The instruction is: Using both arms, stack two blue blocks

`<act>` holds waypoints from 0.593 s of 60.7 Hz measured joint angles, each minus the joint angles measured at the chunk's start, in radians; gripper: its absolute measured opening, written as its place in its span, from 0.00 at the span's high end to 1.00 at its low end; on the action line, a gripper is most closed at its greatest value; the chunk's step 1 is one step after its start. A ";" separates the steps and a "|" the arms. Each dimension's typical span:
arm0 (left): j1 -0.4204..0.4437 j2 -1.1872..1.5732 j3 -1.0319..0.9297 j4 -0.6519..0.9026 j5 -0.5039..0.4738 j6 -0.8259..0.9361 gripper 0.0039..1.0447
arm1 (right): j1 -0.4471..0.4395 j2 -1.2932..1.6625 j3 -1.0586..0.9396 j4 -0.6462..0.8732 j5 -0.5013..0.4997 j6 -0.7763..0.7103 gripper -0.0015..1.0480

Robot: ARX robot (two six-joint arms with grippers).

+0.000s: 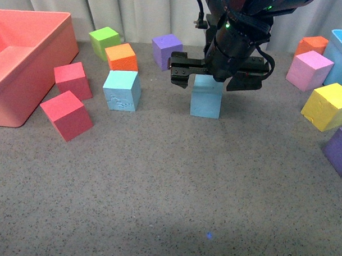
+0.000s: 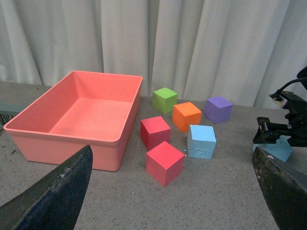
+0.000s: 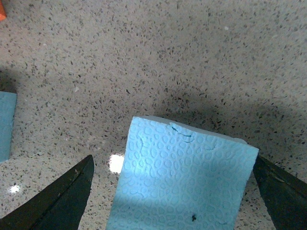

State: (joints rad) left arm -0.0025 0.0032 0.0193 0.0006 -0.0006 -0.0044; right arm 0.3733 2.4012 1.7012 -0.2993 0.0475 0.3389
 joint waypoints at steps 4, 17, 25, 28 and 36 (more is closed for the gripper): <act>0.000 0.000 0.000 0.000 0.000 0.000 0.06 | -0.002 -0.023 -0.012 0.013 0.003 -0.002 0.10; 0.000 0.000 0.000 0.000 0.000 0.000 0.06 | -0.005 -0.141 -0.106 0.104 0.058 -0.037 0.09; 0.000 0.000 0.000 0.000 0.000 0.000 0.06 | -0.010 -0.201 -0.199 0.299 0.151 -0.094 0.15; 0.000 0.000 0.000 0.000 0.000 0.000 0.06 | -0.013 -0.221 -0.288 0.497 0.225 -0.158 0.20; 0.000 0.000 0.000 0.000 -0.002 0.000 0.06 | -0.058 -0.319 -0.661 1.147 0.246 -0.284 0.41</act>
State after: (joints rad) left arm -0.0025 0.0032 0.0193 0.0006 -0.0021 -0.0044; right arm 0.3149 2.0823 1.0401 0.8478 0.2932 0.0547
